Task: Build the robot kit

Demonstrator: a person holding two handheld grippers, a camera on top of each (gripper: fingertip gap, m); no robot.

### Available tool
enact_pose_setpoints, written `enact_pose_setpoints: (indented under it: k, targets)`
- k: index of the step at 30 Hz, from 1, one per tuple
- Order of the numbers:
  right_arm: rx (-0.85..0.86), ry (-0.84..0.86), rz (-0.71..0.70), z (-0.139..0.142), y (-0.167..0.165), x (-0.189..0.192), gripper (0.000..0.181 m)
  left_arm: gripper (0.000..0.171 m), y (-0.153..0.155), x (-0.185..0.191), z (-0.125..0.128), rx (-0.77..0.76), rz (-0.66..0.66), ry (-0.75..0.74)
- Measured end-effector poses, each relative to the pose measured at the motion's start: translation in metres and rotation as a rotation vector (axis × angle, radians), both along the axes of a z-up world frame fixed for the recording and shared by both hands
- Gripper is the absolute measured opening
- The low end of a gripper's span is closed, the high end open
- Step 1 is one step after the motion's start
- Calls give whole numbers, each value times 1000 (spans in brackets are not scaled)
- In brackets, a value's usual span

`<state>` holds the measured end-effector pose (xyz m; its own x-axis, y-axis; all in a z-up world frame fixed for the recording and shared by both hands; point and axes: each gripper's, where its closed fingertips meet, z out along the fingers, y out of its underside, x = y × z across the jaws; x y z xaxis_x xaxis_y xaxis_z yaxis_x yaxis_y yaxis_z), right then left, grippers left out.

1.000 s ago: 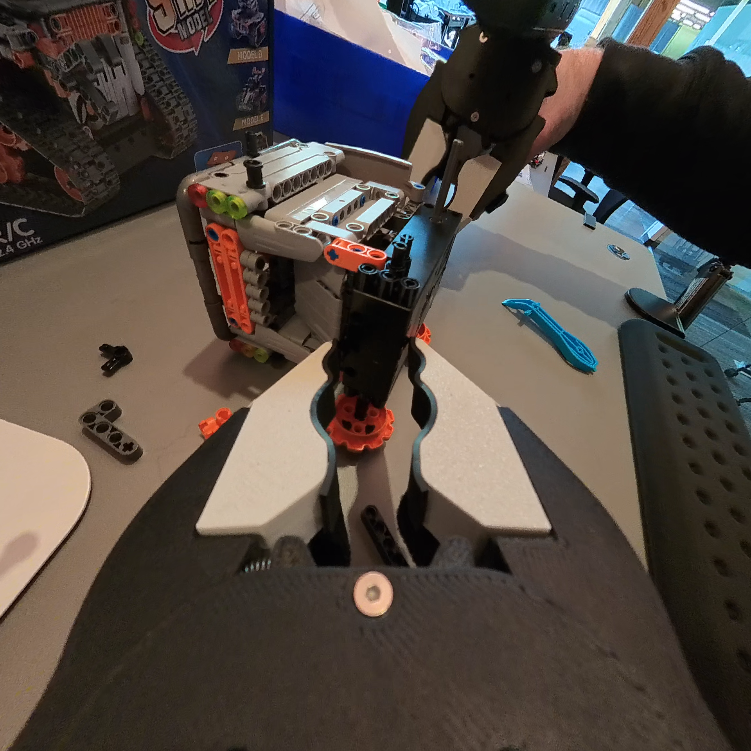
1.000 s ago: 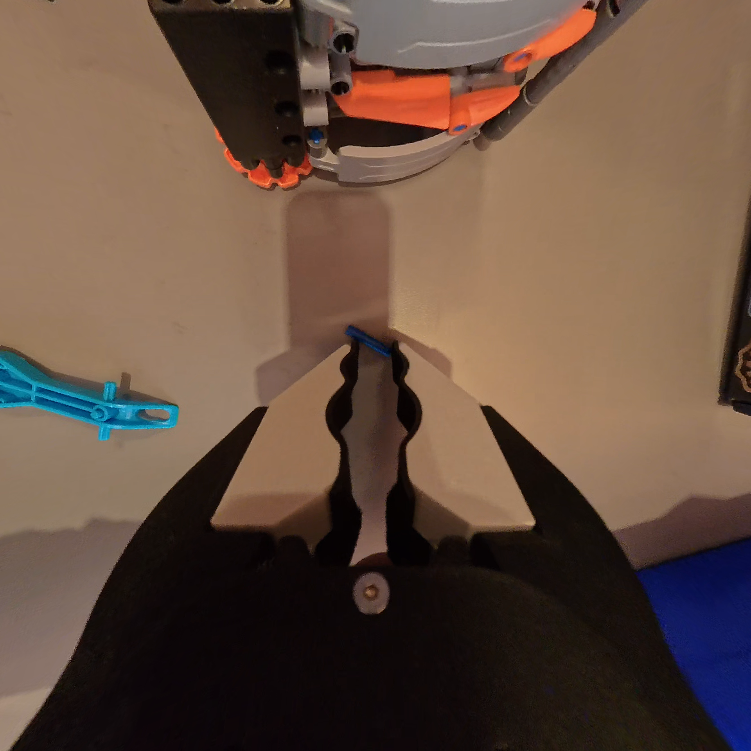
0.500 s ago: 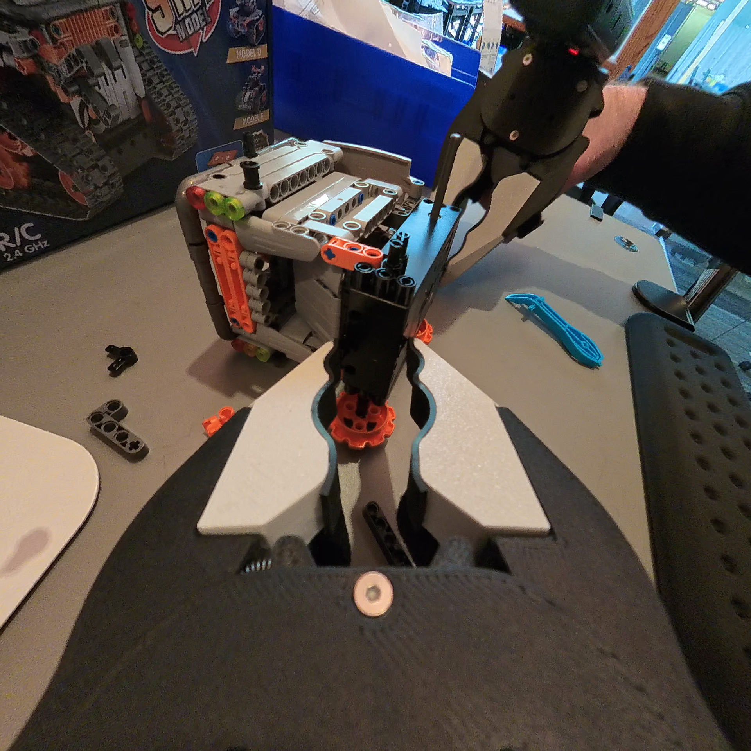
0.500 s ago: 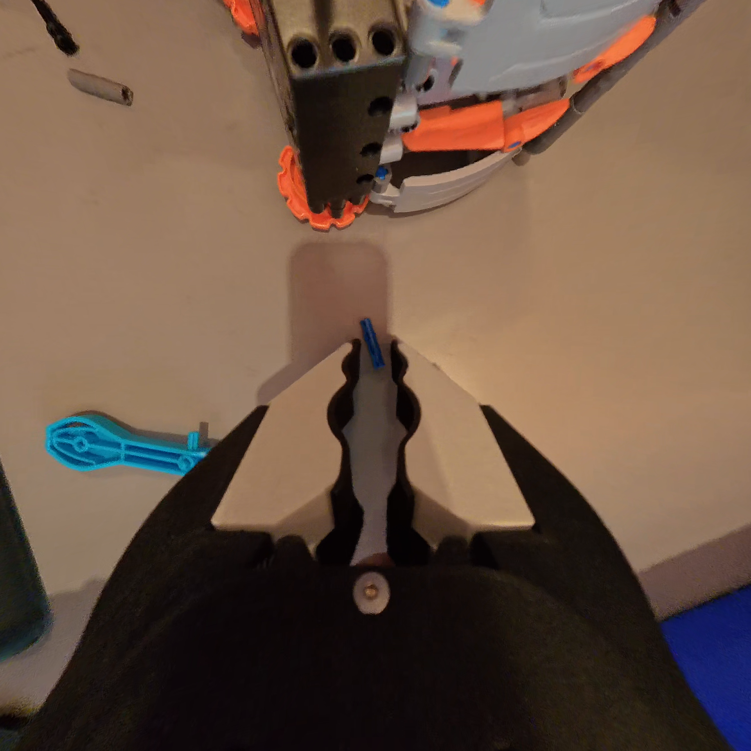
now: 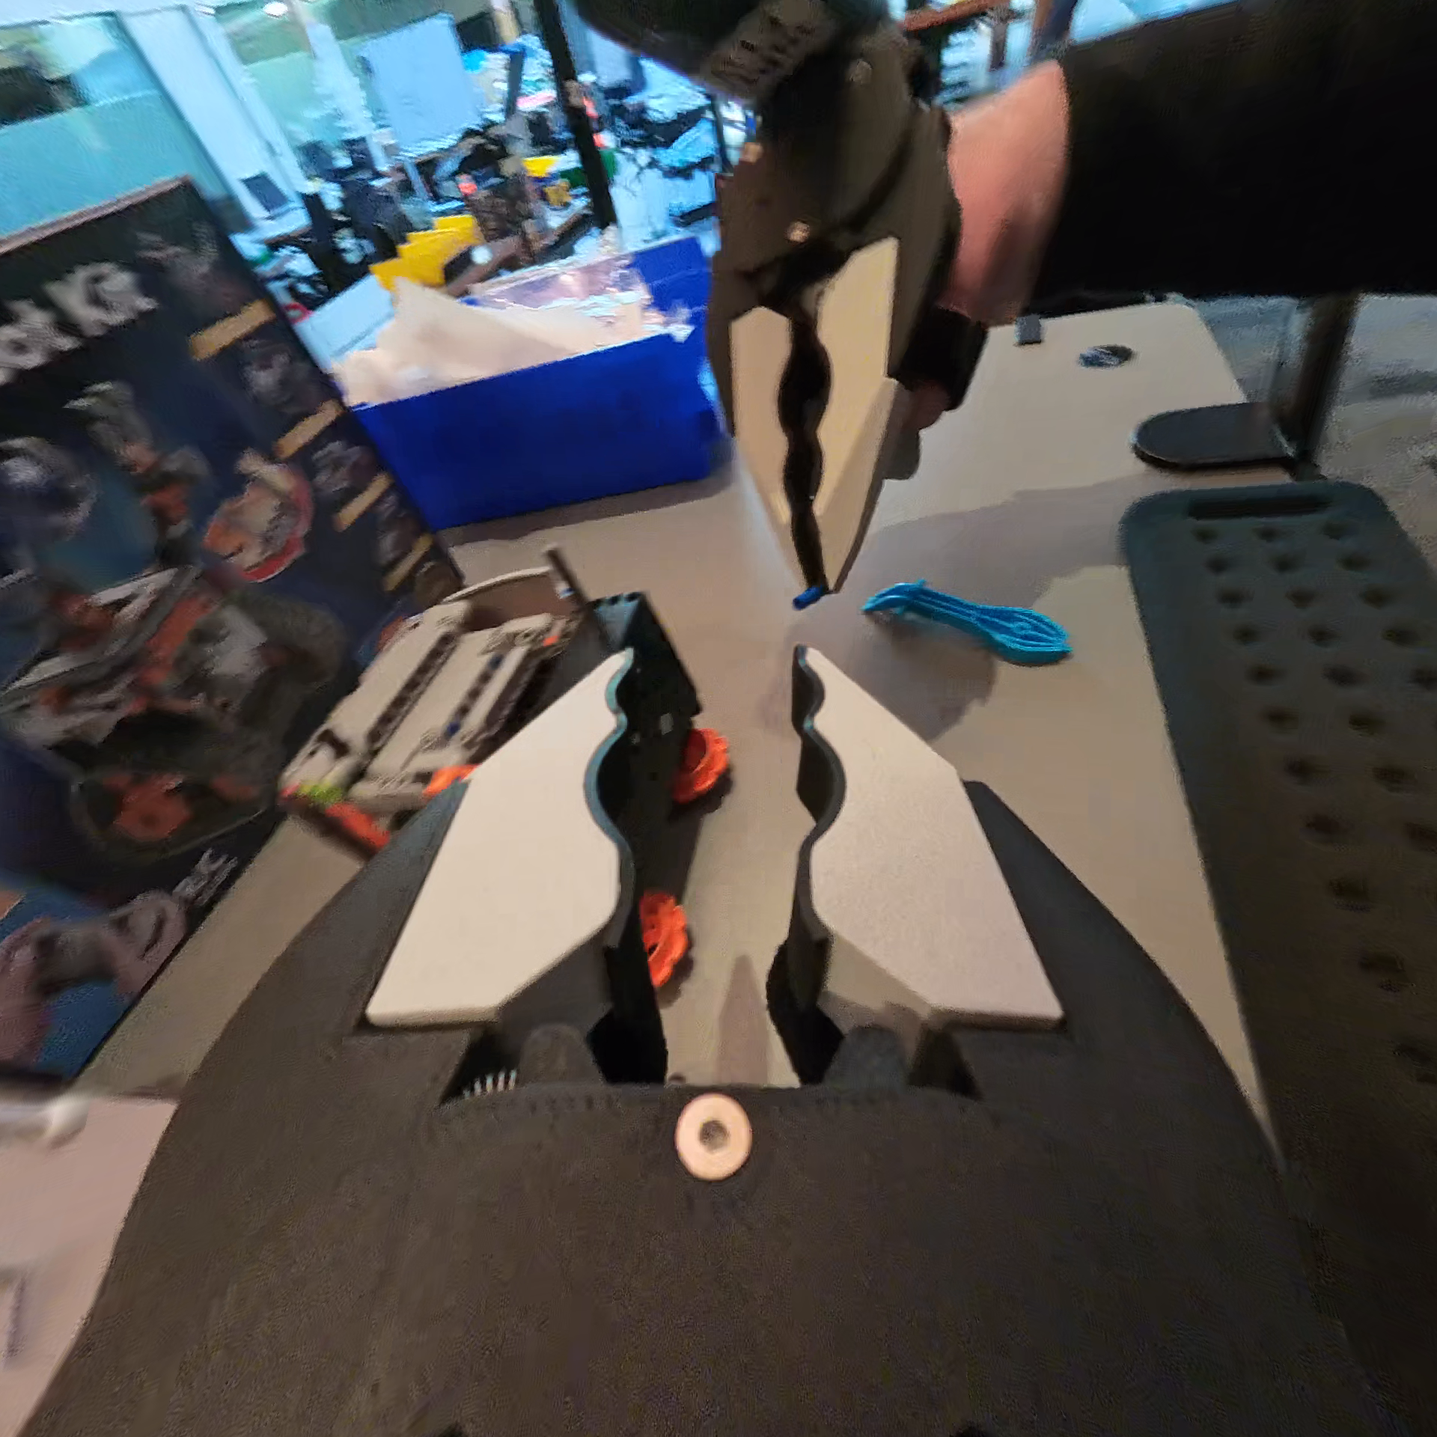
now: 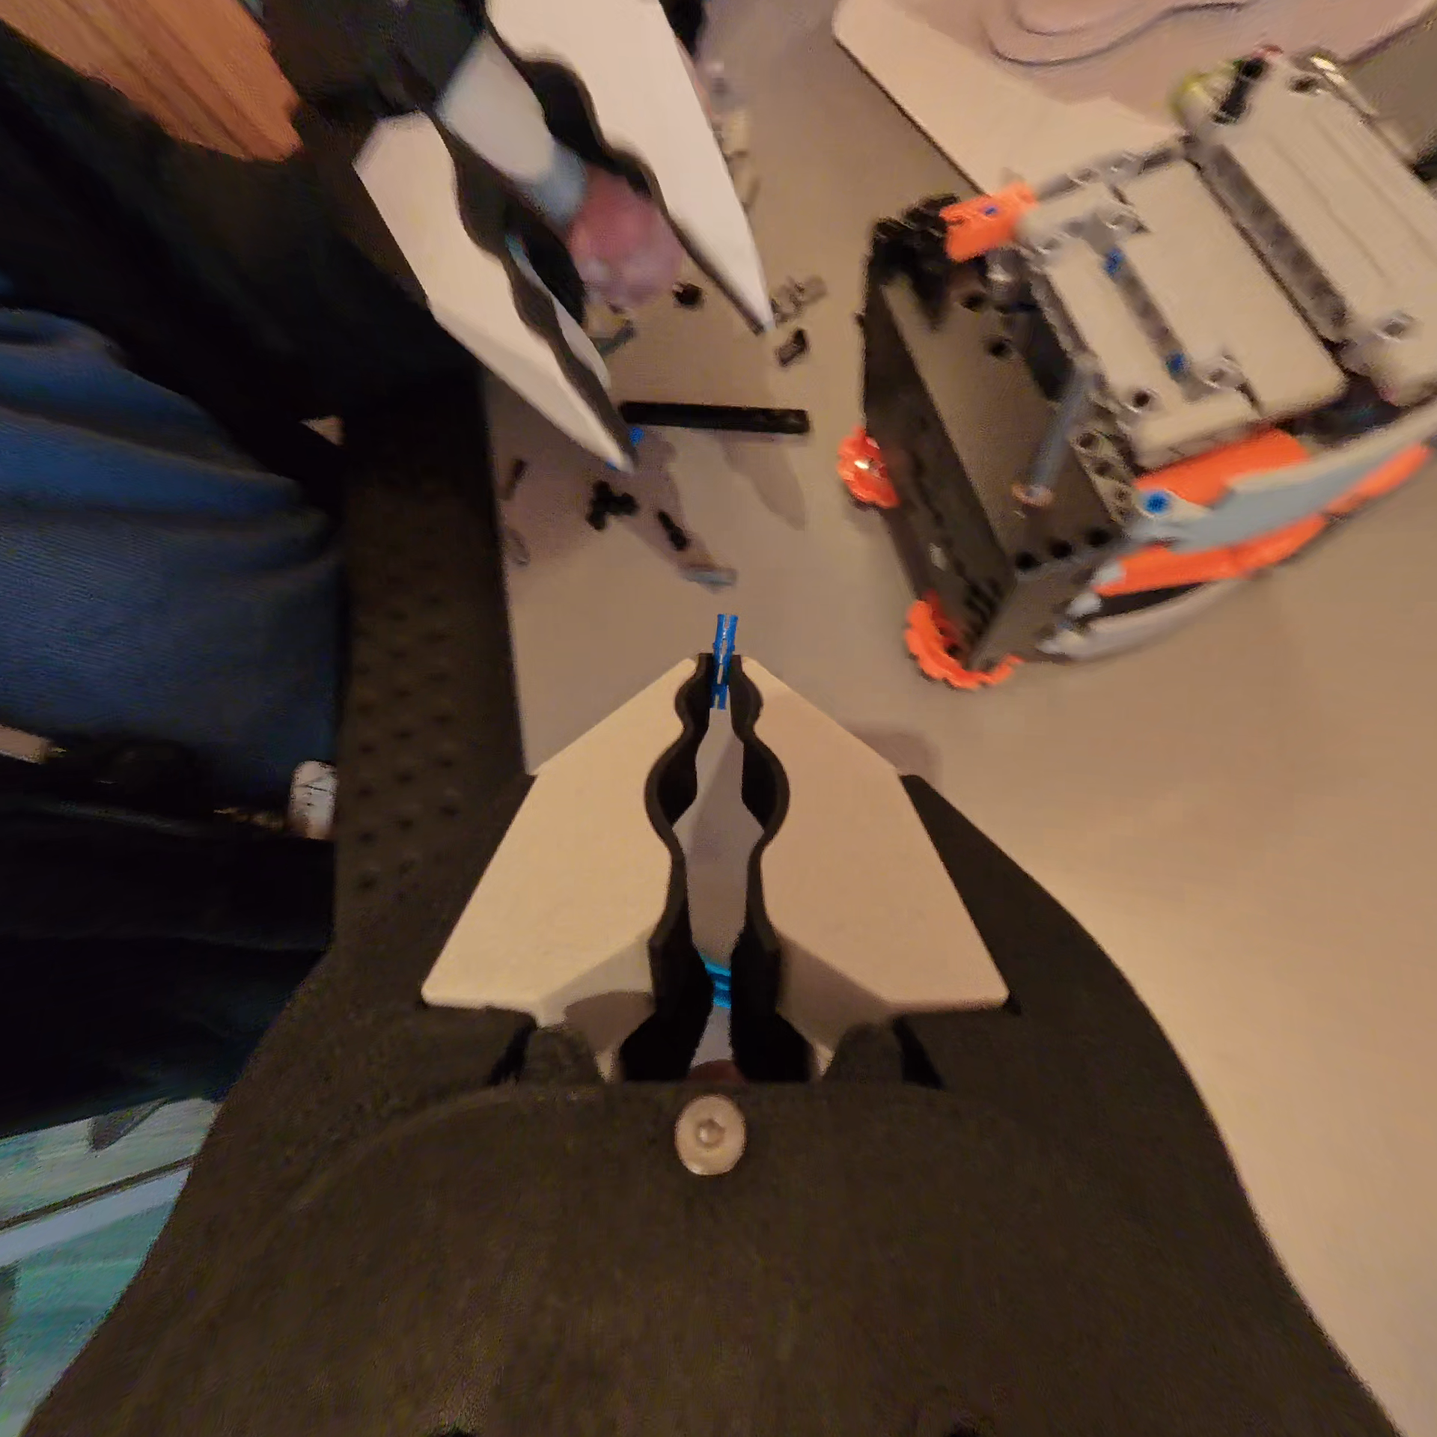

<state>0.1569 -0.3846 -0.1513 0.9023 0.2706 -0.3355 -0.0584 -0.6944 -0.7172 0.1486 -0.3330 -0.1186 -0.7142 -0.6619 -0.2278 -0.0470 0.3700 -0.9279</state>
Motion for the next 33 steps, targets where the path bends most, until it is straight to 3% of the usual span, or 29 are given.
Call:
enact_pose_setpoints:
  k: [6,9,17,22,33]
  targets:
    - [-16,124,114,14,10,-34,2,28,-45,-15,-14,112,-169,-3]
    - [-45,151,145,12,10,-39,2,12,-52,-22,-18,146,-219,-13]
    - [7,291,161,23,8,-41,1,15,-49,-28,-12,104,-248,-13]
    - [6,326,176,26,6,-45,1,5,-50,-29,-11,113,-256,-30]
    - [292,429,-86,53,21,-30,5,3,-38,-16,17,-52,-140,-105]
